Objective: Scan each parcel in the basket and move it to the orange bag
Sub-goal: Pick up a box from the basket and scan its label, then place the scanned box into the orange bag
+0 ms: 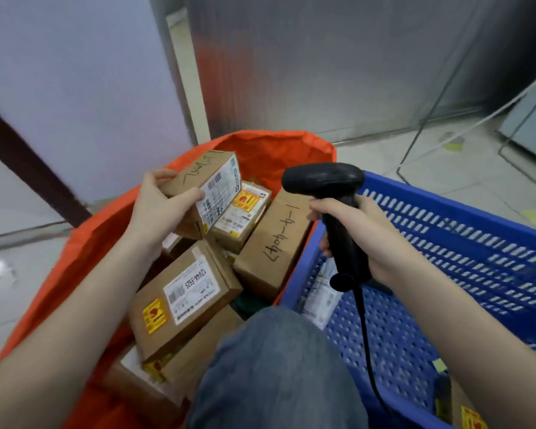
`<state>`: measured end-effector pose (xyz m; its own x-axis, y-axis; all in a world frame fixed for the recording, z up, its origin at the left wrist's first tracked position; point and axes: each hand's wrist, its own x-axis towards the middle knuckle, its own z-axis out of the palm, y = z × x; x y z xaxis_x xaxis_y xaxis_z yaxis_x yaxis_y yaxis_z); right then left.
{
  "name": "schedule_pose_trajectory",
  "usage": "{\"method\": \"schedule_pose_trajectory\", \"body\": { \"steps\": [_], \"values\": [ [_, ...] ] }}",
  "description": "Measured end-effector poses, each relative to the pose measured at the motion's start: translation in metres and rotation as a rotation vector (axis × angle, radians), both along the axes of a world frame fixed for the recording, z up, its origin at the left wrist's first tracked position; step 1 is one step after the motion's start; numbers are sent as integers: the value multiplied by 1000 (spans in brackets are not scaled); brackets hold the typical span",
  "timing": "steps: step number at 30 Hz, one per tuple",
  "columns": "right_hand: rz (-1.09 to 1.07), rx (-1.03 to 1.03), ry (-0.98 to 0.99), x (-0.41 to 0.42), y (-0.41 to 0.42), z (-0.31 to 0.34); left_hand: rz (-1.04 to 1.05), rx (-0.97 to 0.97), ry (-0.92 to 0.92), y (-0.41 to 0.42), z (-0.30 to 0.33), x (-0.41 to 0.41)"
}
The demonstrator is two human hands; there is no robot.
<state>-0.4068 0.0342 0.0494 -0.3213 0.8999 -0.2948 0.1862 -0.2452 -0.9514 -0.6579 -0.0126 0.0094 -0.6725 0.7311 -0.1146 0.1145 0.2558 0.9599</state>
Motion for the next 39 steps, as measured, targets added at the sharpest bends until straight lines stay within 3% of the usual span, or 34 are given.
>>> {"method": "schedule_pose_trajectory", "body": {
  "steps": [5,10,20,32,39],
  "values": [
    [38,-47,-15,-41,1,-17,10,-62,-87,-23,-22,-40],
    [78,-64,-52,-58,1,-30,-96,-100,-31,-27,-41,-42],
    [45,-29,-60,-26,0,-14,-260,-42,77,-8,-4,8],
    [-233,84,-103,155,-16,43,-611,111,53,39,71,200],
    [-444,113,-143,298,-39,38,-907,5,14,54,54,340]
  ]
}}
